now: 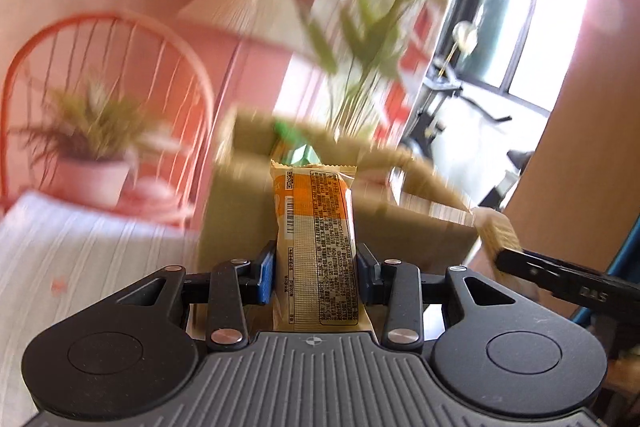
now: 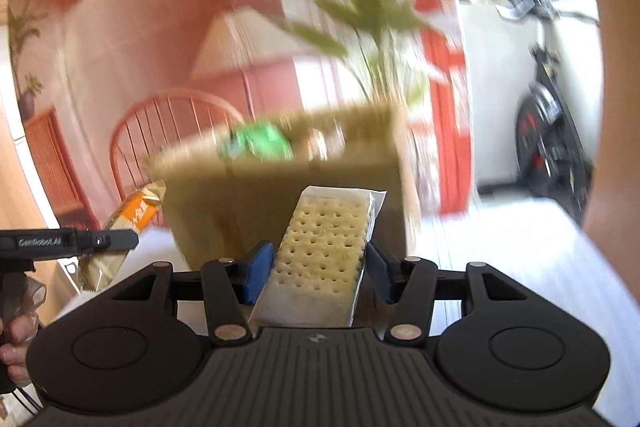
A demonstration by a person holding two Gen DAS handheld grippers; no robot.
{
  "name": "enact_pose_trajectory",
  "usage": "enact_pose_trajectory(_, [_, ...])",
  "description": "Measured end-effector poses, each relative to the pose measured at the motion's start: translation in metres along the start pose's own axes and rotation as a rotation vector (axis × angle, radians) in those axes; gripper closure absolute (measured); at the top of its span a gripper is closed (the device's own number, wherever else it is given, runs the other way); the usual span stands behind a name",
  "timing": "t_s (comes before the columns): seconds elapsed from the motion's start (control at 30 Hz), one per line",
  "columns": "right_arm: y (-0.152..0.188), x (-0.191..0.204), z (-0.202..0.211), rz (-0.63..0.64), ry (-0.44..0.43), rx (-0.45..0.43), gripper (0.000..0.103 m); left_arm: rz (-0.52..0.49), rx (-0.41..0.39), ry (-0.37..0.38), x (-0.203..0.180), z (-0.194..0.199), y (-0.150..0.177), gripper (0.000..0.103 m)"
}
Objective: Organize snacks
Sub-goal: 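Carry the cracker pack and orange bar with both tools over the box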
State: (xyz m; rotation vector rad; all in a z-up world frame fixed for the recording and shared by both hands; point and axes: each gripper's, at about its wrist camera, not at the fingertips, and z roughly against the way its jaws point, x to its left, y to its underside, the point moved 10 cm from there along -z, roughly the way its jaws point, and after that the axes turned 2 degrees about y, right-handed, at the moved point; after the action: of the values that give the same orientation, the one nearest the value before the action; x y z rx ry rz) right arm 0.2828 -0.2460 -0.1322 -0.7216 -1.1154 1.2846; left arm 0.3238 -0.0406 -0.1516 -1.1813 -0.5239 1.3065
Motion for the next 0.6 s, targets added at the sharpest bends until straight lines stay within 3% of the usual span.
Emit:
enact_pose_trajectory(0.13, [-0.050,0.002,-0.033,0.040,0.002,-0.071,0.049,-0.030,-0.060,0.015,-0.015,-0.019,-0.047,0.062])
enact_pose_trajectory(0.27, [-0.077,-0.001,-0.074,0.071,0.022,-0.079,0.049,-0.069,-0.060,0.020,-0.025,-0.053,-0.077,0.062])
enact_pose_trajectory(0.4, [-0.082,-0.009,-0.109,0.070,0.051,-0.052,0.049,-0.090,-0.036,0.009,-0.028,-0.089,-0.089,0.062])
enact_pose_trajectory(0.6, [-0.072,-0.026,-0.132,0.057,0.087,-0.014,0.049,-0.102,0.041,-0.006,-0.025,-0.131,-0.078,0.062])
